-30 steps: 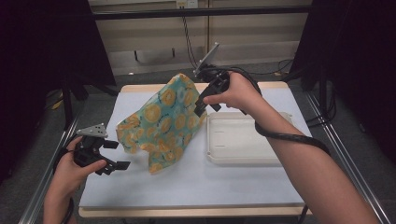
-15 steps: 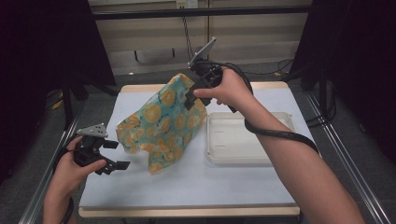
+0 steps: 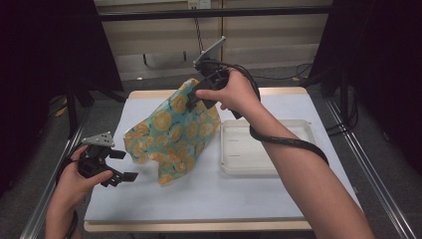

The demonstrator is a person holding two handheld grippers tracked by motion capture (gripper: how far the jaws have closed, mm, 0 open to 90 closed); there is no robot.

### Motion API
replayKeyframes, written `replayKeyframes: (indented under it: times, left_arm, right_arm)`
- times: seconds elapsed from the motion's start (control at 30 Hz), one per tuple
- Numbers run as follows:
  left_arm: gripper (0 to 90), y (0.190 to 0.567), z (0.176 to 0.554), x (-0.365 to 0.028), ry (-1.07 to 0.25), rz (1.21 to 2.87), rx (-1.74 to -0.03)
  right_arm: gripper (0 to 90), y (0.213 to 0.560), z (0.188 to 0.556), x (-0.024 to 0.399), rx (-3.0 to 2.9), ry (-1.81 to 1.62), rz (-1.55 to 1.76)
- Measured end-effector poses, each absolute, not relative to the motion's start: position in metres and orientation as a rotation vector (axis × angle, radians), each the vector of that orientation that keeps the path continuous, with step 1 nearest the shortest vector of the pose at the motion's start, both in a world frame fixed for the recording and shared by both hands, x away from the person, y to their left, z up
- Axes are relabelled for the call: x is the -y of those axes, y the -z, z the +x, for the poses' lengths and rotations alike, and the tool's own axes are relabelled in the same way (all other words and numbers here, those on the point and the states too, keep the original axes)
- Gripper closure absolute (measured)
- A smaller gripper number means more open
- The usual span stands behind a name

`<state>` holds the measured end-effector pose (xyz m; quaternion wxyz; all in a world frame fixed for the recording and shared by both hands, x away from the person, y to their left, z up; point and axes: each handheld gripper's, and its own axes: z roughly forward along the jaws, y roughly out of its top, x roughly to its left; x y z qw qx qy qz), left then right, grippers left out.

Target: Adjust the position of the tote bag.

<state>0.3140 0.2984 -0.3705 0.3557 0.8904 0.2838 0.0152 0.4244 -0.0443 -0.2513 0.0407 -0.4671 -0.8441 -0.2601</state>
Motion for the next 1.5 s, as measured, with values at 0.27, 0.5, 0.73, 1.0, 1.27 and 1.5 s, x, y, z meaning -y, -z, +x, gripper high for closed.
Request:
replayKeyframes:
  times: [0.27, 0.5, 0.73, 1.0, 1.27, 1.5]
  left_arm:
    - [2.8, 0.371, 0.314, -0.298, -0.042, 2.312, -0.729]
    - [2.8, 0.371, 0.314, -0.298, -0.037, 2.312, -0.725]
    - [2.8, 0.373, 0.315, -0.298, -0.032, 2.313, -0.728]
    - [2.8, 0.372, 0.315, -0.299, -0.034, 2.313, -0.727]
    - [3.0, 0.372, 0.314, -0.302, -0.046, 2.312, -0.732]
    - [3.1, 0.368, 0.313, -0.304, -0.070, 2.305, -0.733]
  right_arm:
    - [15.1, 0.248, 0.427, 0.041, 2.558, 0.826, -1.447]
    - [15.1, 0.244, 0.429, 0.041, 2.489, 0.892, -1.477]
    - [15.1, 0.239, 0.431, 0.040, 2.429, 0.918, -1.513]
    - [15.4, 0.236, 0.433, 0.032, 2.415, 0.917, -1.539]
    - [15.7, 0.236, 0.437, 0.018, 2.388, 0.918, -1.566]
    - [14.6, 0.238, 0.444, 0.009, 2.324, 0.930, -1.635]
